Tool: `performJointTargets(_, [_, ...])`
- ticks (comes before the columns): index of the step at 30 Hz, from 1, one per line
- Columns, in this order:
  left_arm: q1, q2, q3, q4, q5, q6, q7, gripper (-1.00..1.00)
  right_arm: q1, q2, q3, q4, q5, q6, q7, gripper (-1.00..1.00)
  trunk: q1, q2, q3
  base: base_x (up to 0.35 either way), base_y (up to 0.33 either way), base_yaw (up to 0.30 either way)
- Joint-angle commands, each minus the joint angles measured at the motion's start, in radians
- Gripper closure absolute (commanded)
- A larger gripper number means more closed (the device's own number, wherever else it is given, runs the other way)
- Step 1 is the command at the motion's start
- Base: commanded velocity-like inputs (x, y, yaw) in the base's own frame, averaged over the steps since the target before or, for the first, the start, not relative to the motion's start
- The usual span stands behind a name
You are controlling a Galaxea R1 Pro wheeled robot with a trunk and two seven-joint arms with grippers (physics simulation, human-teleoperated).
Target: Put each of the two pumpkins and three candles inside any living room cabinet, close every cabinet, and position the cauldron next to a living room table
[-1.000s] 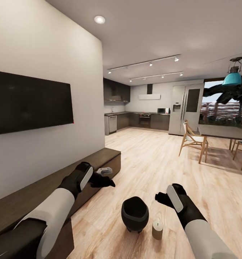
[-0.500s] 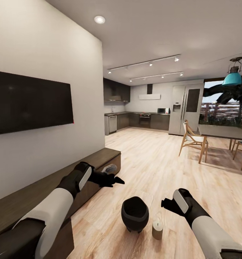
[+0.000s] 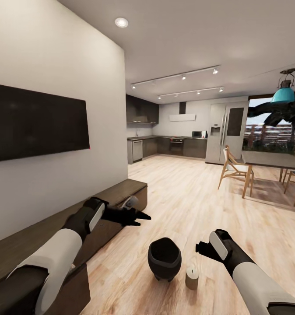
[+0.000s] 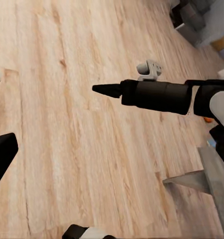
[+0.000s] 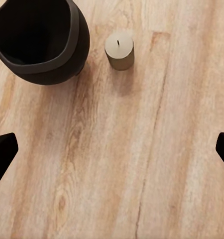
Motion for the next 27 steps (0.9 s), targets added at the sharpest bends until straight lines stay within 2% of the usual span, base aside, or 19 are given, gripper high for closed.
performJointTargets(1, [-0.001, 0.013, -0.004, -0.002, 0.009, 0.008, -0.061, -1.0, 0.0, 0.0, 0.001, -0.002, -0.01, 0.002, -0.009, -1.0, 0.004, -0.008, -0.004, 0.0, 0.0, 0.0])
performJointTargets(4, [-0.001, 0.039, -0.004, -0.005, 0.008, 0.008, -0.166, -1.0, 0.0, 0.0, 0.002, -0.001, -0.01, 0.002, -0.009, -1.0, 0.015, -0.029, -0.014, 0.0, 0.0, 0.0])
performJointTargets(9, [-0.001, 0.071, -0.004, -0.009, 0.009, 0.008, -0.265, -1.0, 0.0, -0.001, 0.003, -0.001, -0.01, 0.002, -0.009, -1.0, 0.035, -0.064, -0.03, 0.0, 0.0, 0.0])
performJointTargets(12, [-0.001, 0.076, -0.004, -0.01, 0.009, 0.008, -0.307, -1.0, 0.0, -0.002, 0.003, -0.001, -0.01, 0.002, -0.009, -1.0, 0.046, -0.085, -0.039, 0.0, 0.0, 0.0])
performJointTargets(13, [-0.001, 0.078, -0.005, -0.011, 0.009, 0.008, -0.347, -1.0, 0.0, -0.001, 0.003, -0.001, -0.01, 0.002, -0.009, -1.0, 0.05, -0.092, -0.042, 0.0, 0.0, 0.0])
performJointTargets(16, [0.0, 0.08, -0.005, -0.011, 0.009, 0.008, -0.408, -1.0, 0.0, 0.001, 0.005, -0.001, -0.01, 0.0, -0.009, -1.0, 0.061, -0.113, -0.051, 0.0, 0.0, 0.0])
performJointTargets(18, [0.001, 0.08, -0.006, -0.013, 0.009, 0.008, -0.47, -1.0, 0.0, 0.003, 0.02, 0.0, -0.01, -0.024, -0.009, -1.0, 0.069, -0.127, -0.058, 0.0, 0.0, 0.0])
performJointTargets(20, [0.001, 0.081, -0.006, -0.018, 0.009, 0.008, -0.511, -1.0, 0.0, 0.005, 0.047, 0.005, -0.01, -0.061, -0.009, -1.0, 0.077, -0.141, -0.064, 0.0, 0.0, 0.0])
performJointTargets(23, [0.003, 0.08, -0.01, -0.046, 0.008, 0.008, -0.594, -1.0, 0.0, 0.008, 0.149, 0.057, -0.011, -0.18, -0.009, -1.0, 0.088, -0.162, -0.073, 0.0, 0.0, 0.0])
performJointTargets(27, [0.003, 0.079, -0.023, -0.06, 0.008, 0.008, -0.599, -1.0, 0.0, 0.011, 0.211, 0.099, -0.011, -0.261, -0.009, -1.0, 0.104, -0.19, -0.086, 0.0, 0.0, 0.0])
